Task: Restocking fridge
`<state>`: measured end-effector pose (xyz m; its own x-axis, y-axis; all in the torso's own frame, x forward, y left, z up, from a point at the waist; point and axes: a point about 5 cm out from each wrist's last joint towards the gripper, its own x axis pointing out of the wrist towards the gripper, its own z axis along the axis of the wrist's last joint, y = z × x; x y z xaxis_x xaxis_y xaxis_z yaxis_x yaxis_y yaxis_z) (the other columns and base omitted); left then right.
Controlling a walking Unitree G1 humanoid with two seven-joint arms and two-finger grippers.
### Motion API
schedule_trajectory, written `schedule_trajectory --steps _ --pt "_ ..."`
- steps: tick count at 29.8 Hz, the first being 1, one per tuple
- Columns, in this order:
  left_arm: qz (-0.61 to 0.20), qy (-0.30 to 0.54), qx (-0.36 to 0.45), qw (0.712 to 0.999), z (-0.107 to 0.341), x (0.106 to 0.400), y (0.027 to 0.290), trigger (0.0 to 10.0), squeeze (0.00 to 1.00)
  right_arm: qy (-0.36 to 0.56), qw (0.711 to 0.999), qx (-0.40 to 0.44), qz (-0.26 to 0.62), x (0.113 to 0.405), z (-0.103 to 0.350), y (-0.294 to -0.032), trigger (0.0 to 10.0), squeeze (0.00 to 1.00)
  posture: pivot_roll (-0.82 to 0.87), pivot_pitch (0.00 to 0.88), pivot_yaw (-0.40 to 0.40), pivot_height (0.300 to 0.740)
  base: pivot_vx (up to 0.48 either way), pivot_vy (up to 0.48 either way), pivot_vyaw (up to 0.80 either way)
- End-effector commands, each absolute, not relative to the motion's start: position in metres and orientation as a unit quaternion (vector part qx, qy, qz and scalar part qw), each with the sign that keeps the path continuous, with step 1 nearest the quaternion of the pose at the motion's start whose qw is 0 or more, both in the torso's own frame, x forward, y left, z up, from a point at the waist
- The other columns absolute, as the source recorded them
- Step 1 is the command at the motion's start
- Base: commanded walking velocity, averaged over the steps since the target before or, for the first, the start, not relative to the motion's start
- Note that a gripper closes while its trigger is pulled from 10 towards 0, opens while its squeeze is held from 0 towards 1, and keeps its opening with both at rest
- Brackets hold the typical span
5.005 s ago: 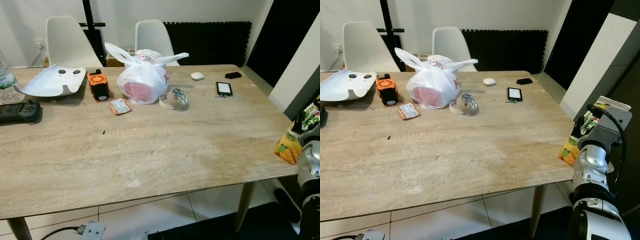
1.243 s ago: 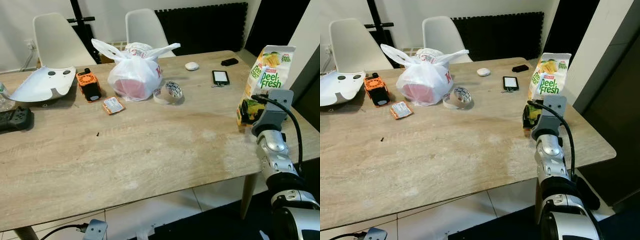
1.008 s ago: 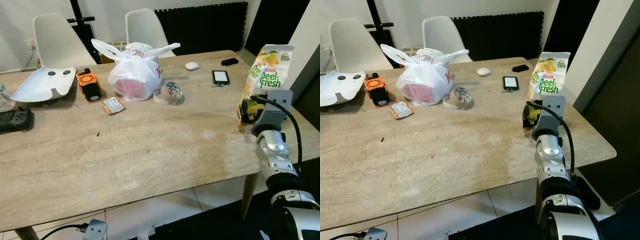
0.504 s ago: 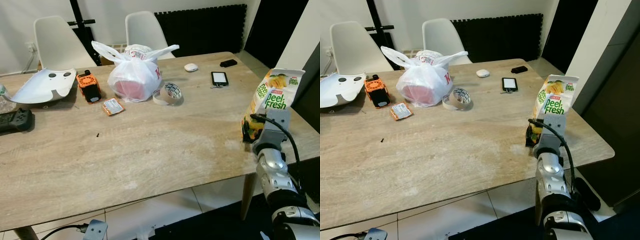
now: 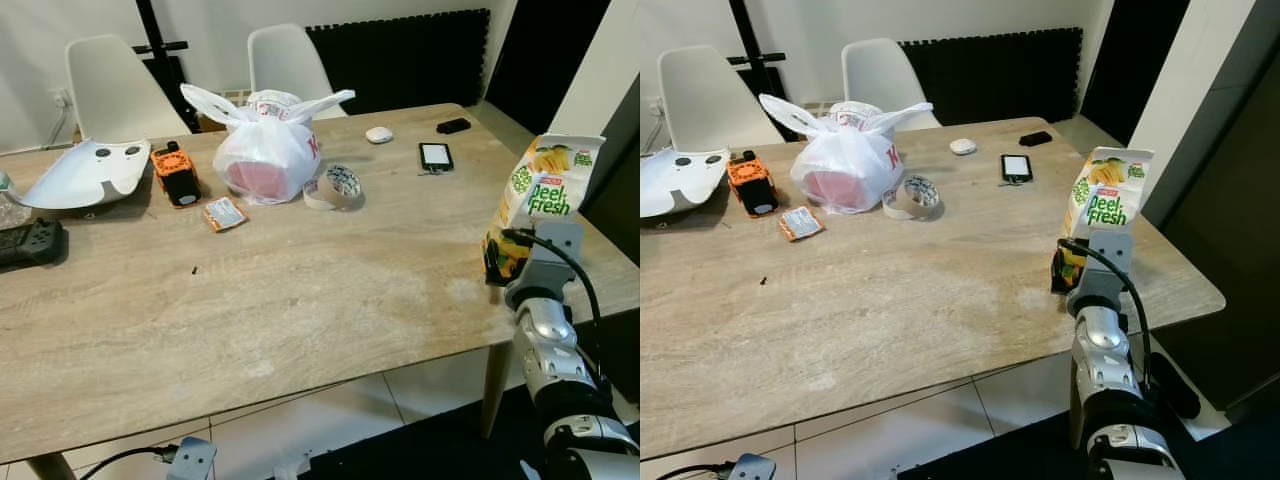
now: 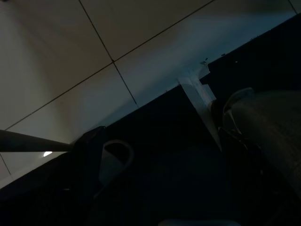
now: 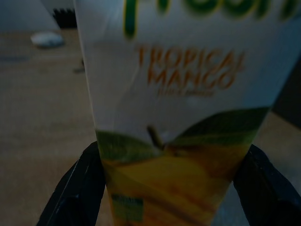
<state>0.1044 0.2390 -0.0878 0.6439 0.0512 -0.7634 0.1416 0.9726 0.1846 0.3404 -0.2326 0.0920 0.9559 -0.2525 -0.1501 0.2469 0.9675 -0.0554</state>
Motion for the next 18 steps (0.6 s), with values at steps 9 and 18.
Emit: schedule_trajectory --steps 9,18 --pt "-0.027 0.435 0.123 0.892 -0.089 0.099 0.243 10.0 0.00 0.010 0.992 -0.006 -0.122 0.356 0.124 -0.231 10.0 0.00 0.06 0.000 0.018 0.740 0.000 0.000 0.00" --pt "-0.024 0.435 0.123 0.892 -0.089 0.098 0.244 10.0 0.00 0.032 0.992 -0.016 -0.120 0.356 0.116 -0.228 10.0 0.00 0.07 0.000 0.018 0.740 0.000 0.000 0.00"
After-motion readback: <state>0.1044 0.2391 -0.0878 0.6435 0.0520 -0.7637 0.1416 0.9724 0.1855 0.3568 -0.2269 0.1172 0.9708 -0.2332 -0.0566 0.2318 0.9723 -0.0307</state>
